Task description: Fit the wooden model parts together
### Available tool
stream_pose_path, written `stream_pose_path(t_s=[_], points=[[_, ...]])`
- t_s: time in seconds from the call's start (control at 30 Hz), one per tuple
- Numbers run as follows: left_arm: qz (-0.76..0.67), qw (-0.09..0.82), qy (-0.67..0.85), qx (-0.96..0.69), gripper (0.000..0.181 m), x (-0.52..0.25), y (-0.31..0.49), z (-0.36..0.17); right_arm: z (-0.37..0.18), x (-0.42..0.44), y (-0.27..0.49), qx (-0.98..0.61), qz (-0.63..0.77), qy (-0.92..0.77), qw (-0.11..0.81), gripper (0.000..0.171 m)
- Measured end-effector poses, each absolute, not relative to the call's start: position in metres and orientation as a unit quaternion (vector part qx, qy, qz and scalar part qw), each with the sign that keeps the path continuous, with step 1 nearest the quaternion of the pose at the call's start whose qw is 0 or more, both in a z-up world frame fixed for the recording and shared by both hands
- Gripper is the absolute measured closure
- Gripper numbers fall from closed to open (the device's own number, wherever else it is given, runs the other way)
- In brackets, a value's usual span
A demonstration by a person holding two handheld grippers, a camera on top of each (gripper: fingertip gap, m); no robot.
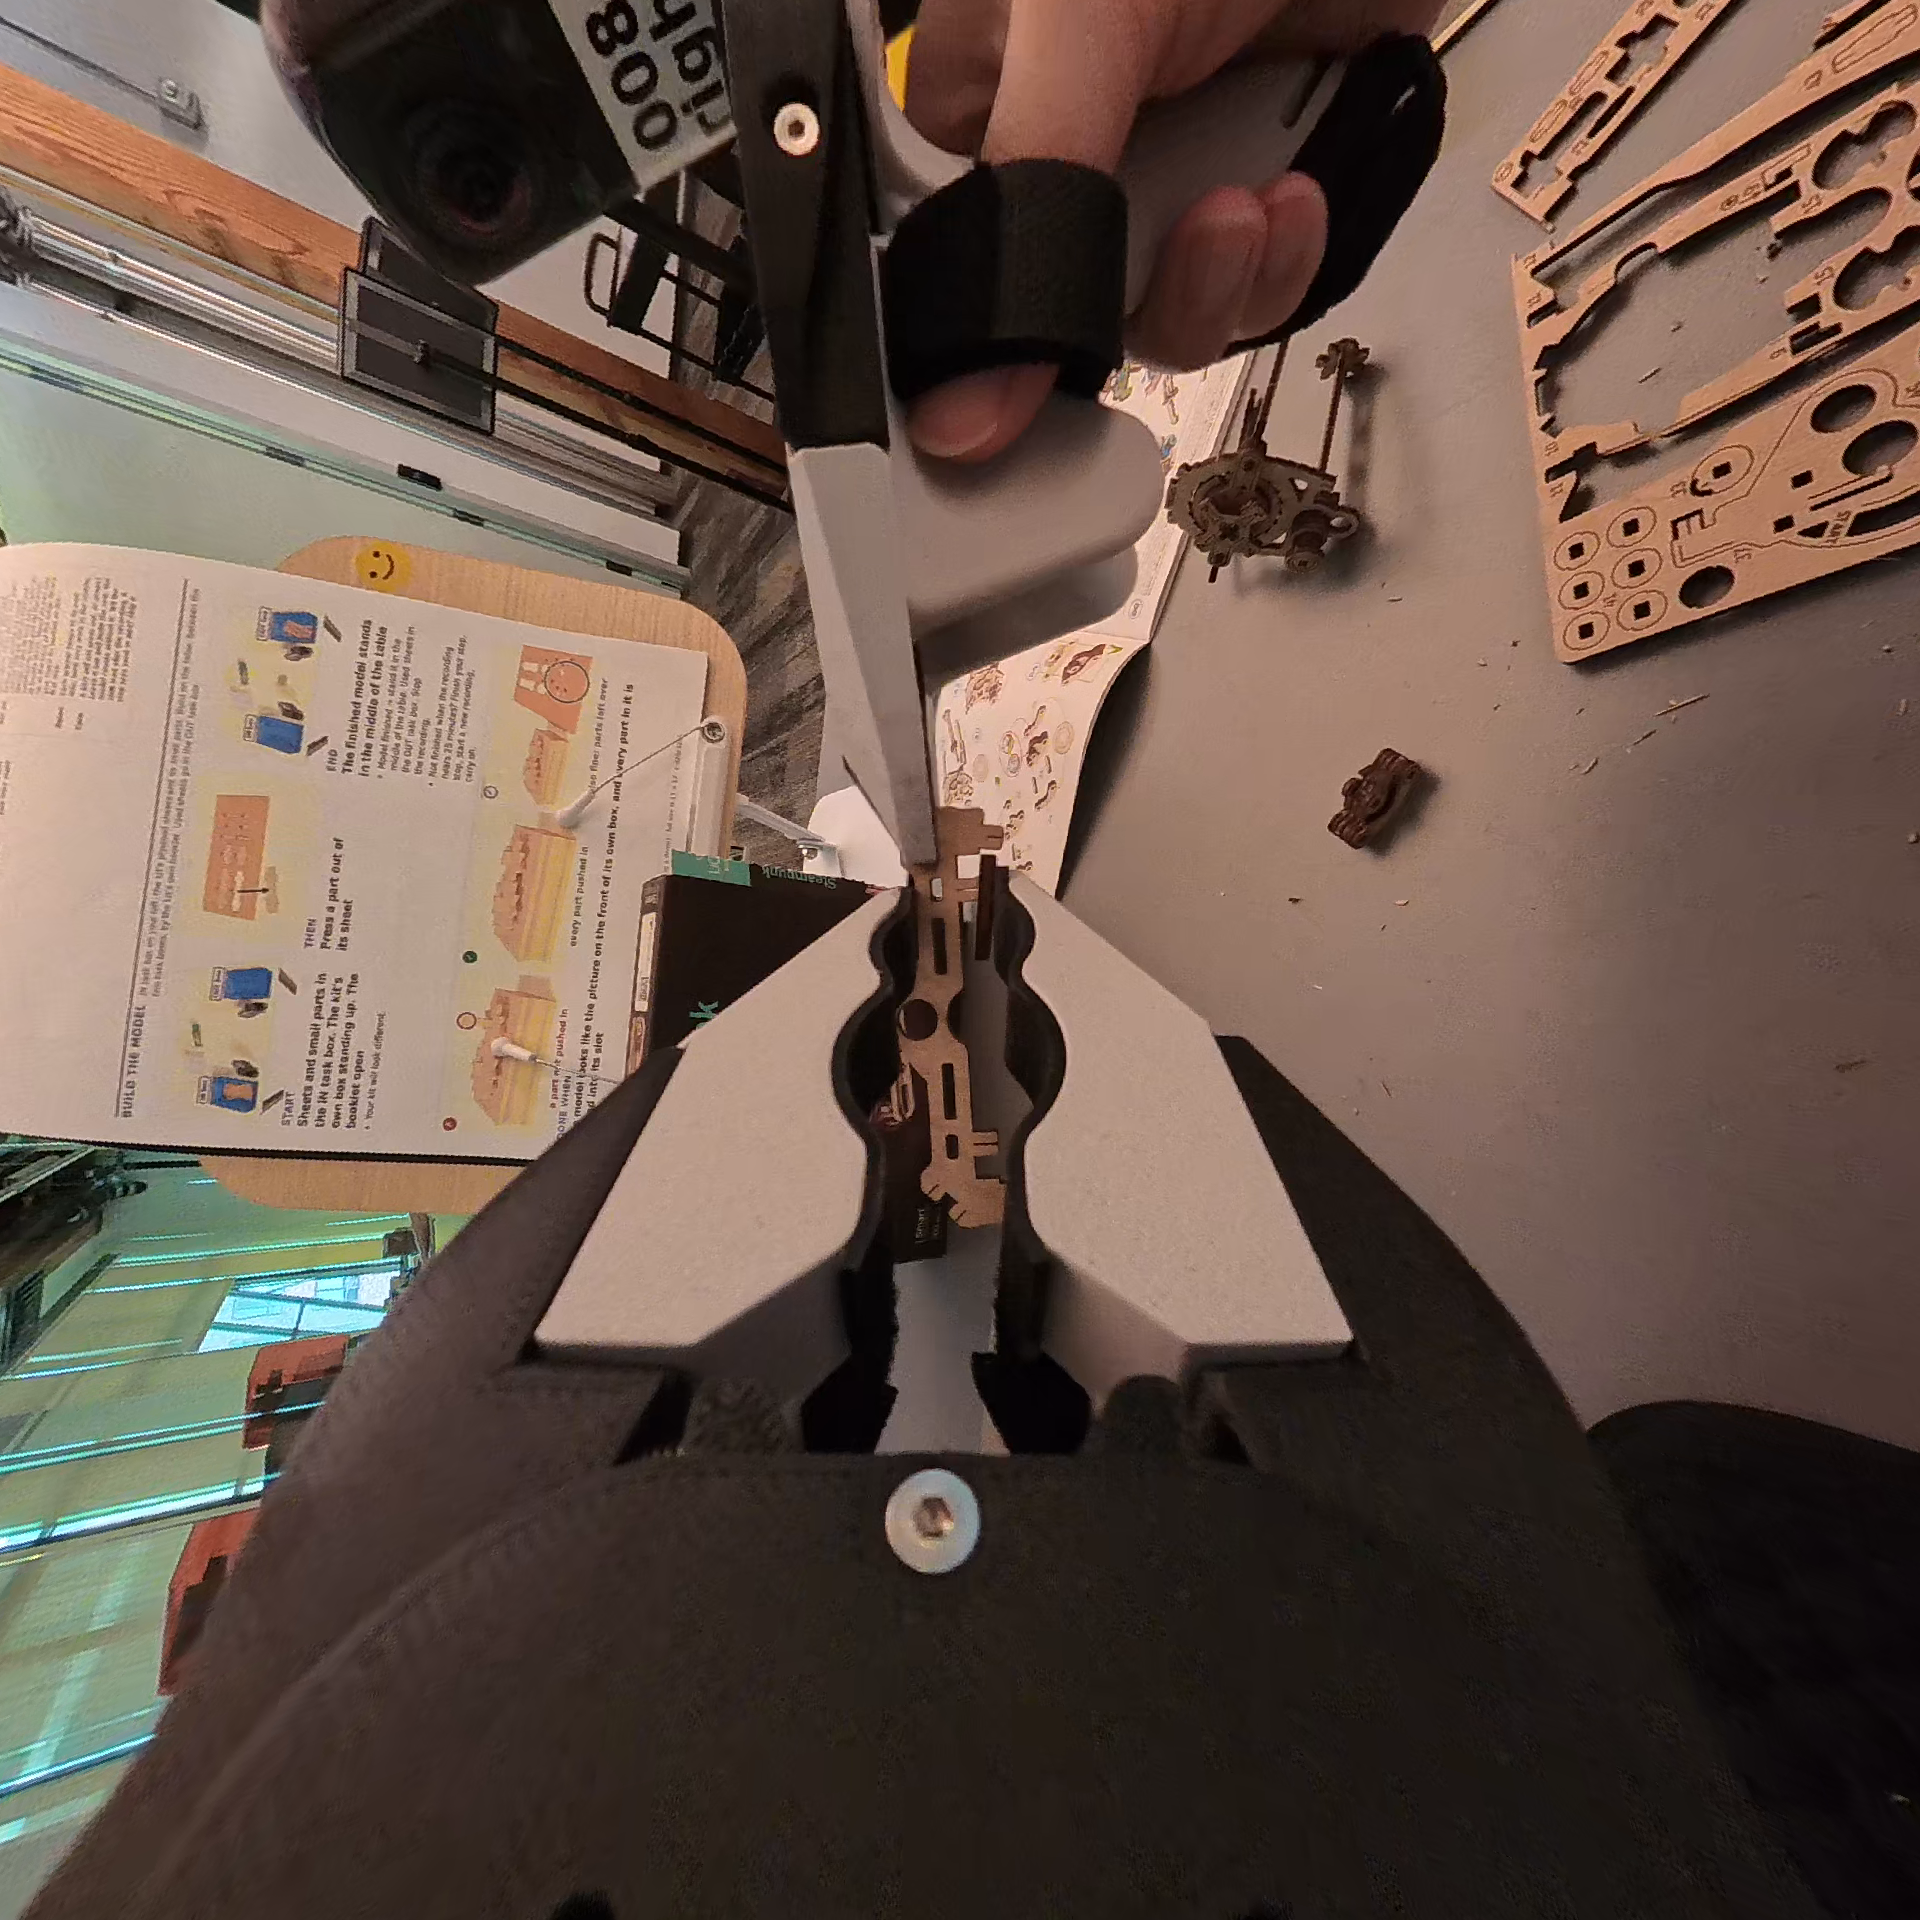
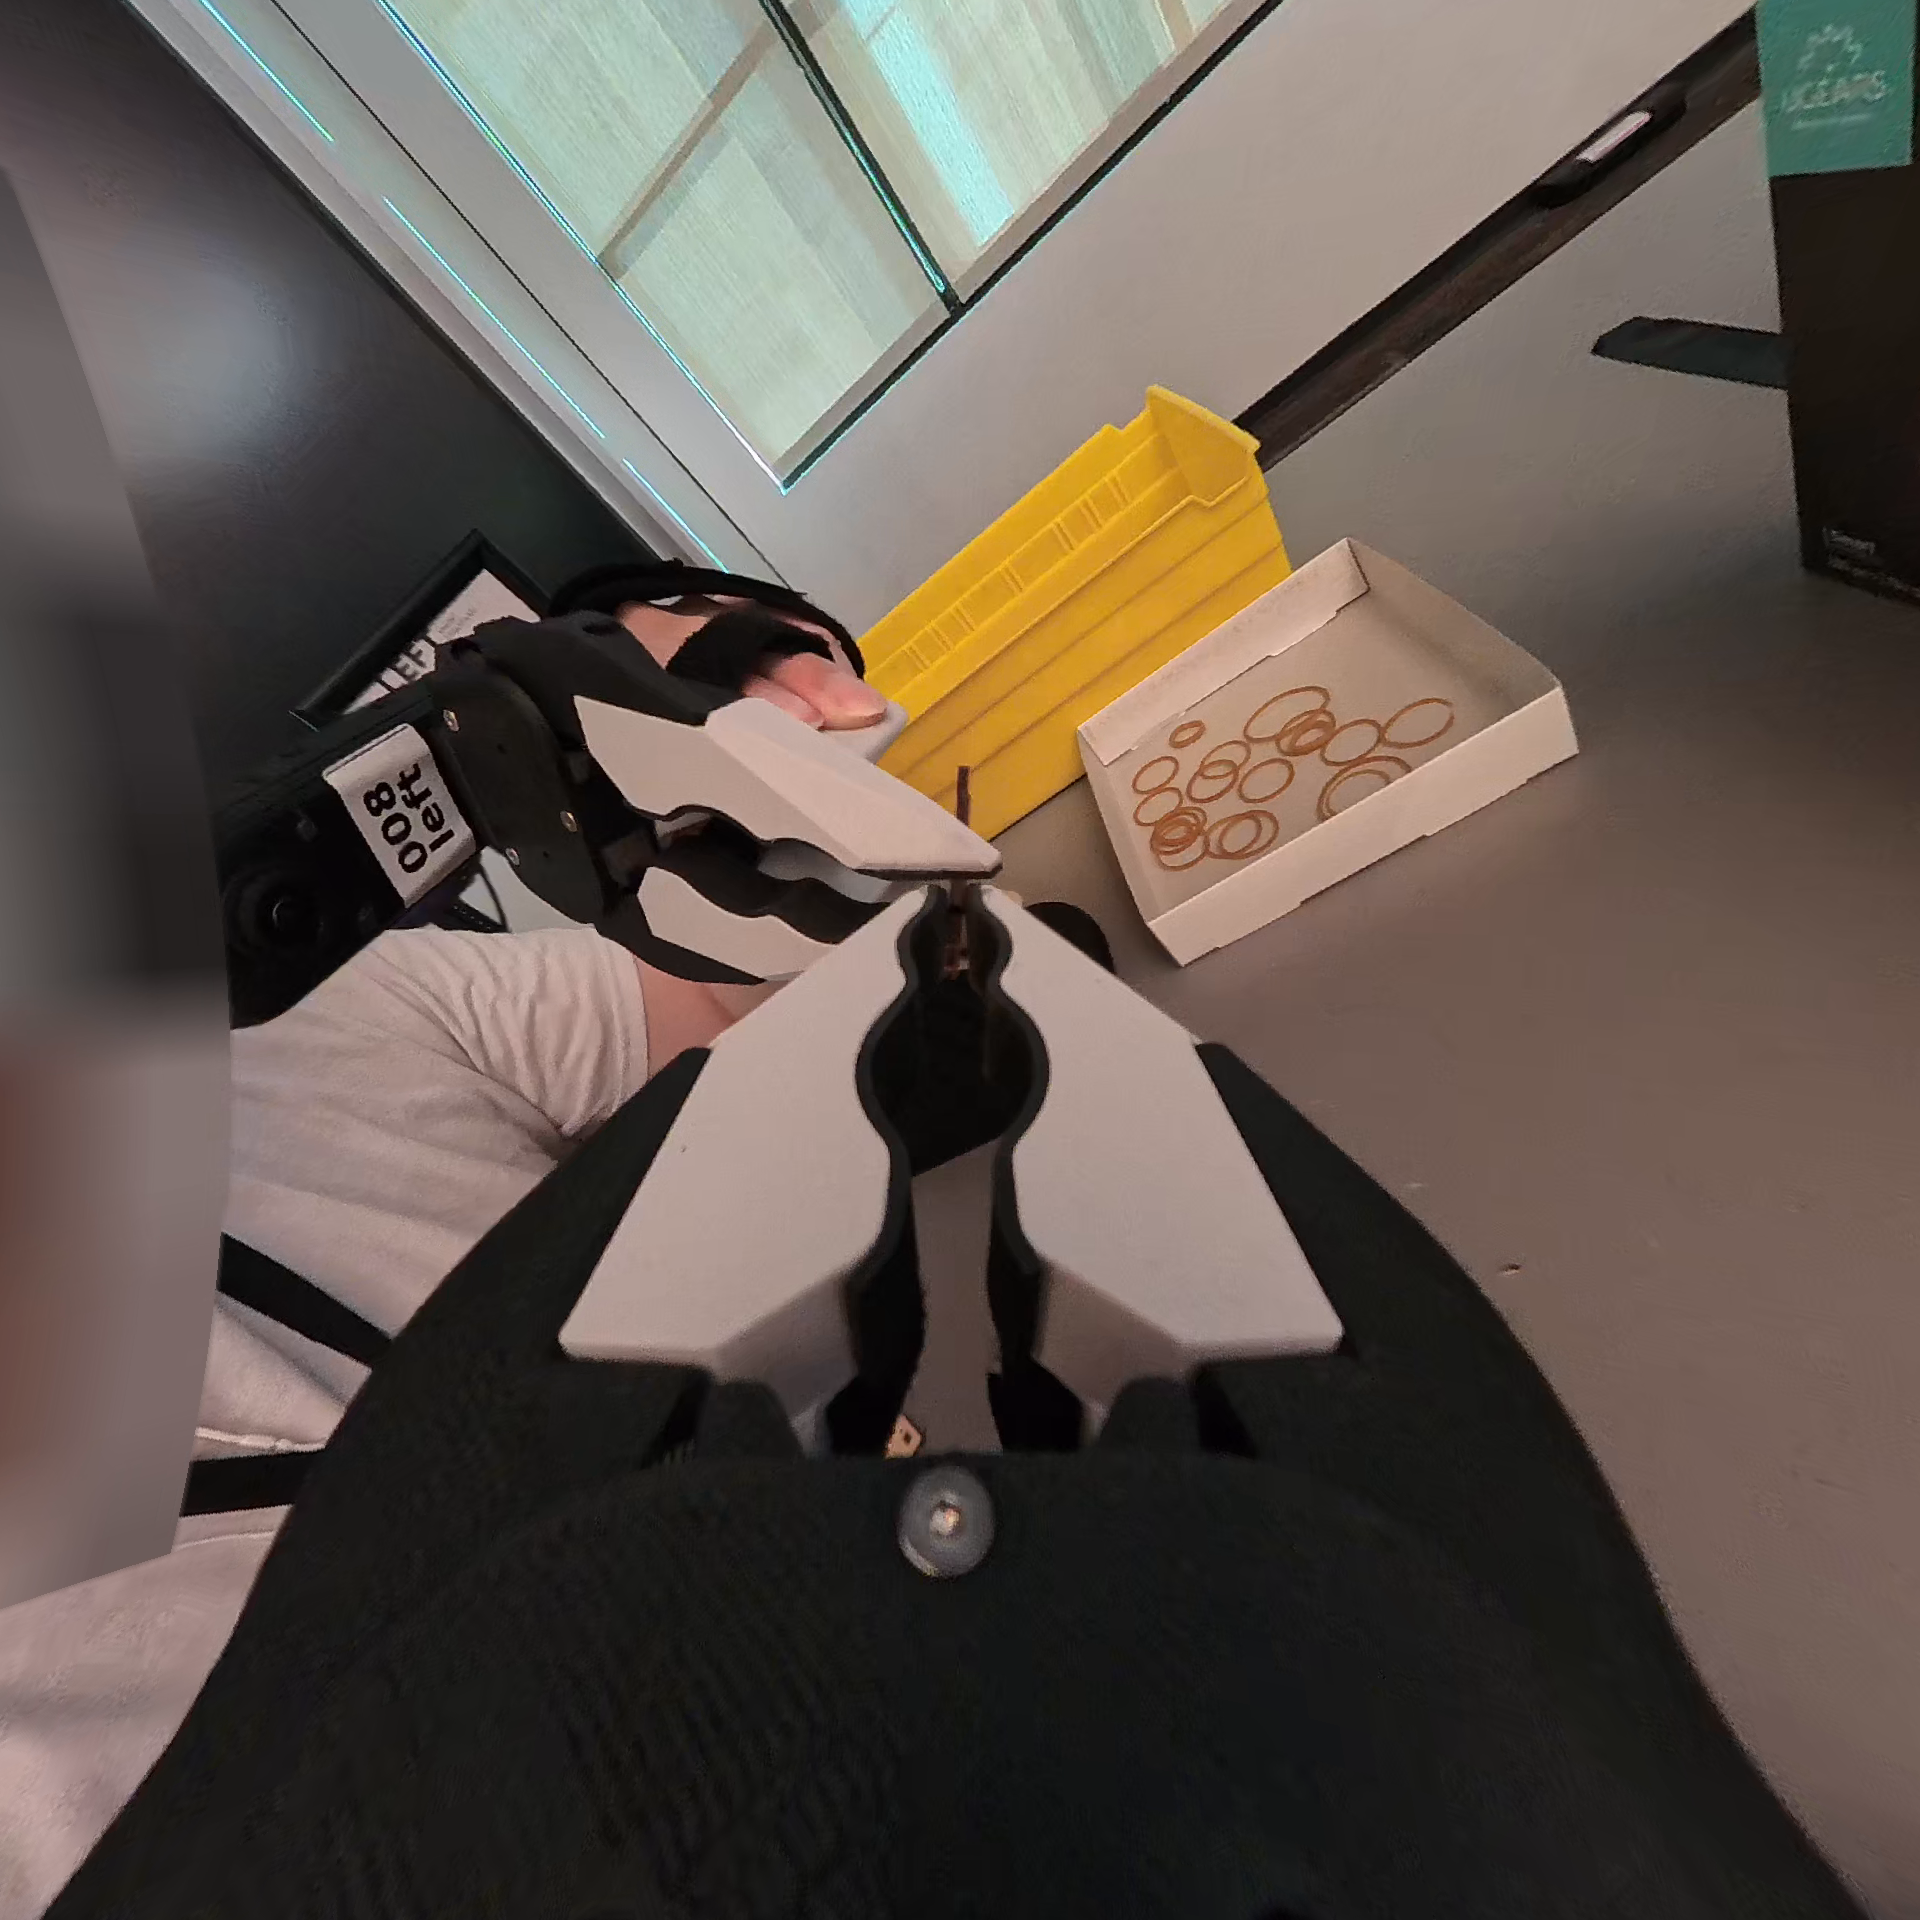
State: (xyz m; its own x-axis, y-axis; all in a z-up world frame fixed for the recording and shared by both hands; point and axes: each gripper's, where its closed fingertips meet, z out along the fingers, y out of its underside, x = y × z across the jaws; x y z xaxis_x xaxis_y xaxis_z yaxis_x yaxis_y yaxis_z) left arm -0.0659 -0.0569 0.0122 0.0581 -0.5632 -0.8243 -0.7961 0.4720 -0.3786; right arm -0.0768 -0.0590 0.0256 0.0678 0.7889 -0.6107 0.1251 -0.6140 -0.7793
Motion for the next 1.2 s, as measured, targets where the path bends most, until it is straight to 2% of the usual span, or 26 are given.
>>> stream_pose_path(t_s=[0.57, 0.93, 1.2], points=[[0.054, 0.571, 0.636, -0.517, 0.167, -0.063, -0.059, 0.035, 0.046, -0.073, -0.064, -0.633, 0.588, -0.366, 0.347, 0.169], [0.067, 0.604, 0.613, -0.505, 0.166, -0.062, -0.057, 0.047, 0.058, -0.072, -0.062, -0.609, 0.597, -0.357, 0.382, 0.168], [0.094, 0.594, 0.630, -0.491, 0.168, -0.065, -0.055, 0.043, 0.055, -0.076, -0.060, -0.615, 0.584, -0.361, 0.387, 0.168]])
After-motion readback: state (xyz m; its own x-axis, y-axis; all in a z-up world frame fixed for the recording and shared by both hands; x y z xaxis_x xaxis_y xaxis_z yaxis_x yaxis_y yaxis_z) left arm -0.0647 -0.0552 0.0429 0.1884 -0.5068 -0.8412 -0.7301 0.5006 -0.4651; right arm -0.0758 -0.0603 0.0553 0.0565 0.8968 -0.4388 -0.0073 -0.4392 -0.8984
